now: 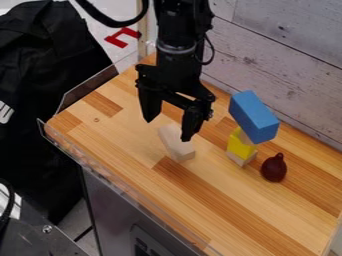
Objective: Put the white cuboid on top of the blue cuboid
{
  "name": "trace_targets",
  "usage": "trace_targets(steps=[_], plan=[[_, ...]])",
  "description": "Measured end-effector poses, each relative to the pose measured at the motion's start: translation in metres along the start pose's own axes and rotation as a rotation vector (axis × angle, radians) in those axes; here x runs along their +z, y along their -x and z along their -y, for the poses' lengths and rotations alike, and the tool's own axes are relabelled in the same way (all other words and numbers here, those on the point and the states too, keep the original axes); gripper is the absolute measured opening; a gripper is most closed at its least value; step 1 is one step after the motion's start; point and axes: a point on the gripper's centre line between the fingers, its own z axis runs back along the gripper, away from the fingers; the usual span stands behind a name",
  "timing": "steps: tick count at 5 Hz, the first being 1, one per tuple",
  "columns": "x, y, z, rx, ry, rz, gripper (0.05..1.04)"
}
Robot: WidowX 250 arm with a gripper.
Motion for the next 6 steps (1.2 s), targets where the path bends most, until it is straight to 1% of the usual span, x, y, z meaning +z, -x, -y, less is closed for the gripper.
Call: trace_targets(steps=[1, 2, 3, 4, 5, 6], plan=[[-0.006, 0.003, -0.001, 0.005, 0.0, -0.023, 0.999], [-0.005, 0.007, -0.012, 0.211, -0.023, -0.046, 0.999], [-0.004, 0.006, -0.024, 0.41, 0.019, -0.036, 1.0], [-0.004, 0.004, -0.027, 0.535, 0.056, -0.023, 1.0], [-0.005, -0.001, -0.028, 0.681, 0.059, 0.005, 0.999], [-0.014, -0.002, -0.026, 0.749, 0.037, -0.009, 0.999]])
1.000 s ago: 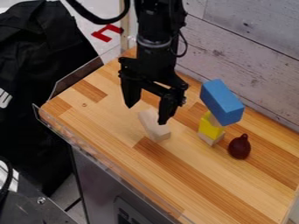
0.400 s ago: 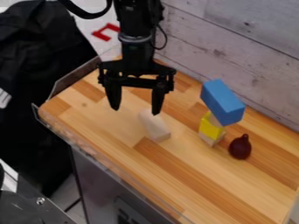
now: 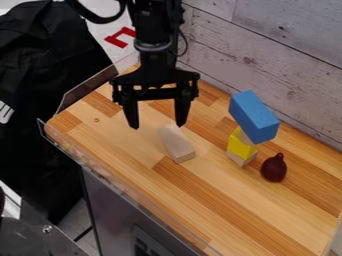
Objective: Put the white cuboid on top of the blue cuboid
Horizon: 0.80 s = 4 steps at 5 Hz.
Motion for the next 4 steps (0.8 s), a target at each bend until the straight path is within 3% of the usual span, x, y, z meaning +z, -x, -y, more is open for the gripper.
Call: trace_targets(steps=[1, 3, 4], plan=[[-0.004, -0.001, 0.012, 0.058, 0.002, 0.01, 0.999], [-0.009, -0.004, 0.023, 0.125, 0.066, 0.013, 0.999], [-0.022, -0.004, 0.023, 0.16, 0.073, -0.022, 1.0]])
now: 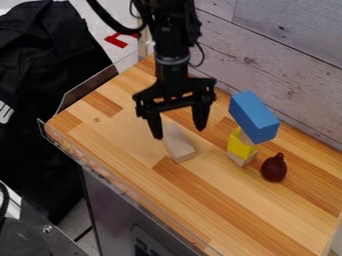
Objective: Put the white cuboid on top of the blue cuboid
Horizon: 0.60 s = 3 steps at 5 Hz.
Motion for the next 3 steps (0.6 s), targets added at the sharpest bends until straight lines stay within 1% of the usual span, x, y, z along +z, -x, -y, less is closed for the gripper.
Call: trace_targets(steps=[1, 3], plan=[[-0.01, -0.003, -0.005, 0.019, -0.018, -0.016, 0.999], [-0.034, -0.006, -0.011, 0.057, -0.071, -0.04, 0.996]])
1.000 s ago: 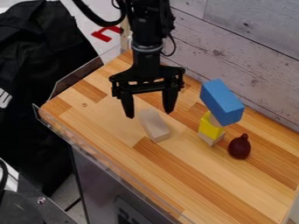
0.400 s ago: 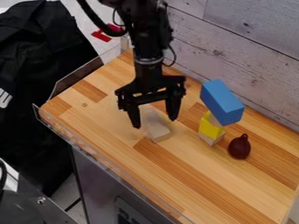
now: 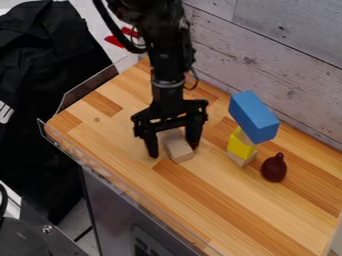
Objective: Put the white cuboid on top of the blue cuboid
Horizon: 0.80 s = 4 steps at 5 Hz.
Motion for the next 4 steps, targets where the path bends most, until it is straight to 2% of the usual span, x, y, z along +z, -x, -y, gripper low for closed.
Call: trace_targets(steps=[1, 2, 3, 4], plan=[[0.0, -0.005, 0.005, 0.014, 0.005, 0.01, 0.958], [0.0, -0.01, 0.006, -0.005, 0.006, 0.035, 0.684], [0.003, -0.006, 0.0, -0.047, 0.012, 0.046, 0.555], [0.052, 0.002, -0.007, -0.156, 0.122, 0.083, 0.555]])
